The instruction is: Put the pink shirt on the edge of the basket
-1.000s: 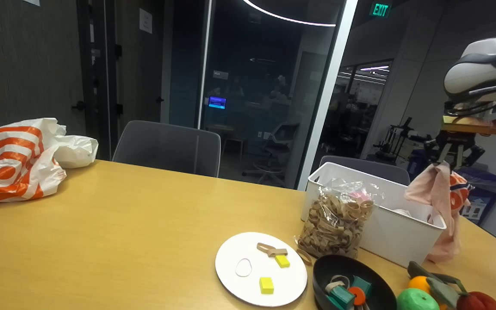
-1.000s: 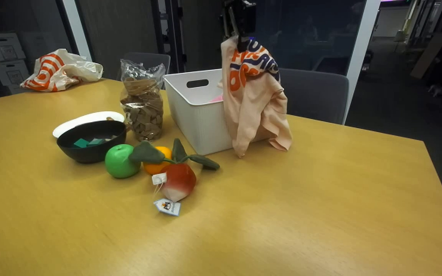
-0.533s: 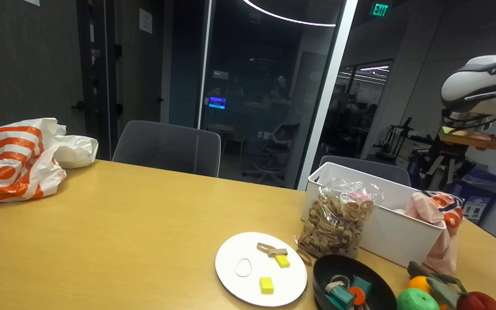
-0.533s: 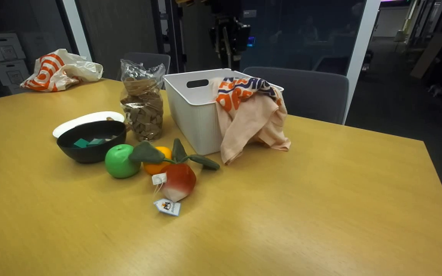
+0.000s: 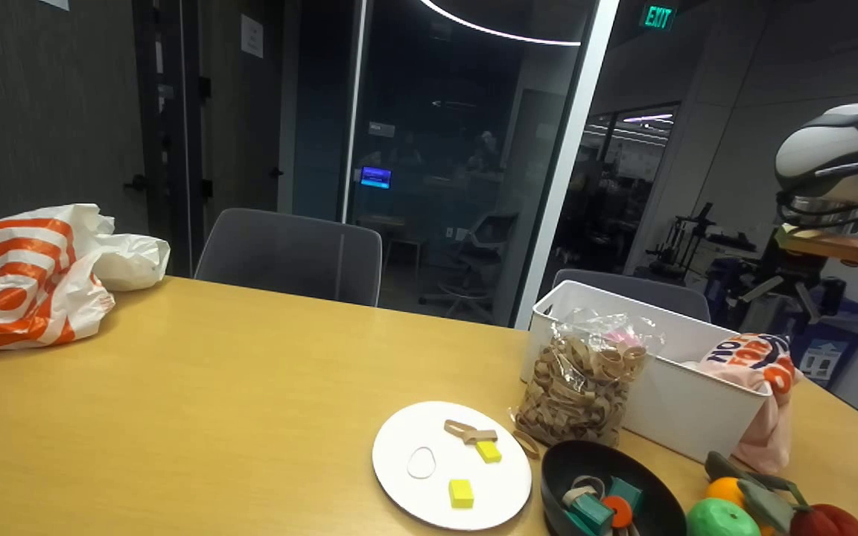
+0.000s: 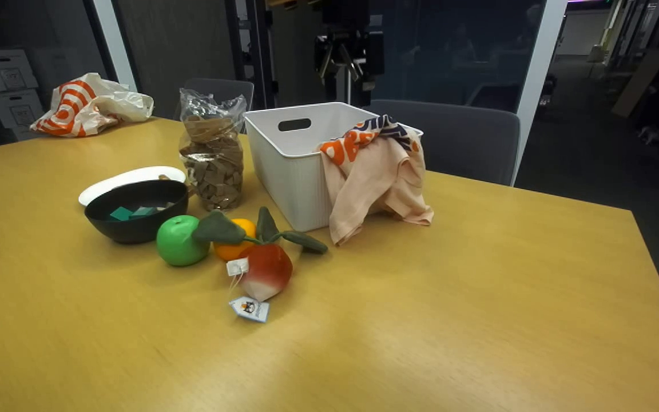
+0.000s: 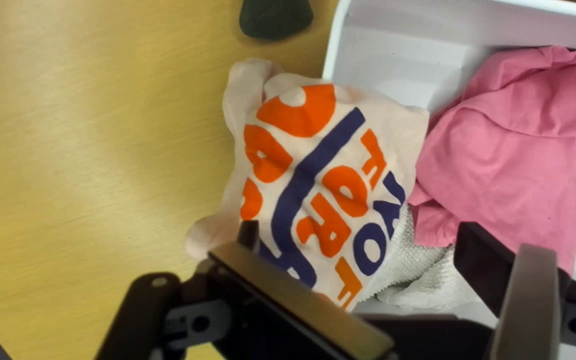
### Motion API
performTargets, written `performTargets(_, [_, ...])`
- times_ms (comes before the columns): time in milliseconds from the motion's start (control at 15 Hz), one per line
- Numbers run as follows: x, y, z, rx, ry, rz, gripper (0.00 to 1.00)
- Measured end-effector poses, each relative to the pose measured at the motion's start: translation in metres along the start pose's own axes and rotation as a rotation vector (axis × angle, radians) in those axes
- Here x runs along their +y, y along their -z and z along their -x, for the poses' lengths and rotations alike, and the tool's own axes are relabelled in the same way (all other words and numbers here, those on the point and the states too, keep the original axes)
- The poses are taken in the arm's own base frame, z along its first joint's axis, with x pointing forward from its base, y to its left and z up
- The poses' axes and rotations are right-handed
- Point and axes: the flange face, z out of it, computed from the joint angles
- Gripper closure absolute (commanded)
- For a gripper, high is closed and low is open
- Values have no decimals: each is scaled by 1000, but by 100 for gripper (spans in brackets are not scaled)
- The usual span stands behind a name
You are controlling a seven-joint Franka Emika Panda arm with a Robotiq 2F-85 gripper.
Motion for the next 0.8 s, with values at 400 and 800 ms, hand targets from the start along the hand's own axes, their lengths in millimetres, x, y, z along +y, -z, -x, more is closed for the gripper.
performTargets(400, [44,26,15,-92,-38,99,0])
performTargets(800, [73,79,55,-179,-10,133,0])
